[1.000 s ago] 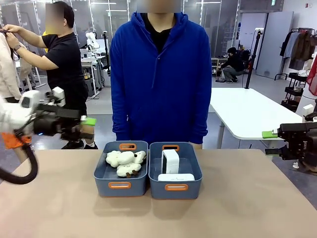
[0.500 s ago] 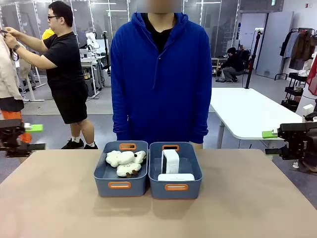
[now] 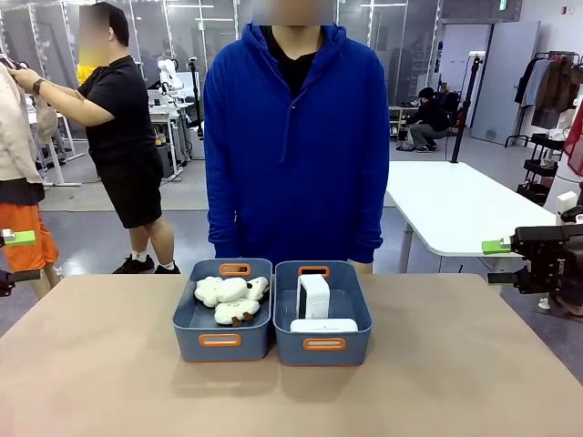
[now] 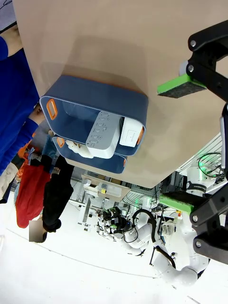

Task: Sort the digital clocks into the basket.
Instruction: Pick up the Digital clock from the table and place it into the empty Plastic storage basket.

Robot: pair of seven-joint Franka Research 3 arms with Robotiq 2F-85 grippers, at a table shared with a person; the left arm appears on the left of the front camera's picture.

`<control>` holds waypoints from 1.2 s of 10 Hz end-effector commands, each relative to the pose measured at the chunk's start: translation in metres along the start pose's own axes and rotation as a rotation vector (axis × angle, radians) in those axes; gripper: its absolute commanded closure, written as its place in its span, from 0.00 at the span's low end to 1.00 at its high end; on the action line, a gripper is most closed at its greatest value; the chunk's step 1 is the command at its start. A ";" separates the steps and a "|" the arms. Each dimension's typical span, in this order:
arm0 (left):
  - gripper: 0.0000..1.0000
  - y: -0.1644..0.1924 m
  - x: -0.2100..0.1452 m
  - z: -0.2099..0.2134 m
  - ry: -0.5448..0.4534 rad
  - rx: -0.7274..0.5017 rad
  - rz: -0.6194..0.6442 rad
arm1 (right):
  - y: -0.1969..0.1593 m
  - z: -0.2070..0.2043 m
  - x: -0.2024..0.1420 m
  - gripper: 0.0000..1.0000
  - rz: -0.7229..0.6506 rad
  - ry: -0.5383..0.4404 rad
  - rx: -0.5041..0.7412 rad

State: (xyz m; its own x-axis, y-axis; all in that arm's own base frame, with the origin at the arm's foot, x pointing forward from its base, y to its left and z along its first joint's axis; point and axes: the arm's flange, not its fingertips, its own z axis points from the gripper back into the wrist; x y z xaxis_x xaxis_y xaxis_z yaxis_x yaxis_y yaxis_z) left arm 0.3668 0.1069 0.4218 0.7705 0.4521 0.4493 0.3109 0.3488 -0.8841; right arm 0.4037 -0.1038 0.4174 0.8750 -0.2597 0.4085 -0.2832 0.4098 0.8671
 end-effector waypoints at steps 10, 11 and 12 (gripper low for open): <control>0.00 -0.006 0.000 0.002 0.015 -0.003 -0.015 | -0.001 0.002 0.002 0.00 0.016 0.011 0.003; 0.00 -0.006 0.000 0.002 0.015 -0.003 -0.015 | -0.001 0.002 0.002 0.00 0.016 0.011 0.003; 0.00 -0.006 0.000 0.002 0.015 -0.003 -0.015 | -0.001 0.002 0.002 0.00 0.016 0.011 0.003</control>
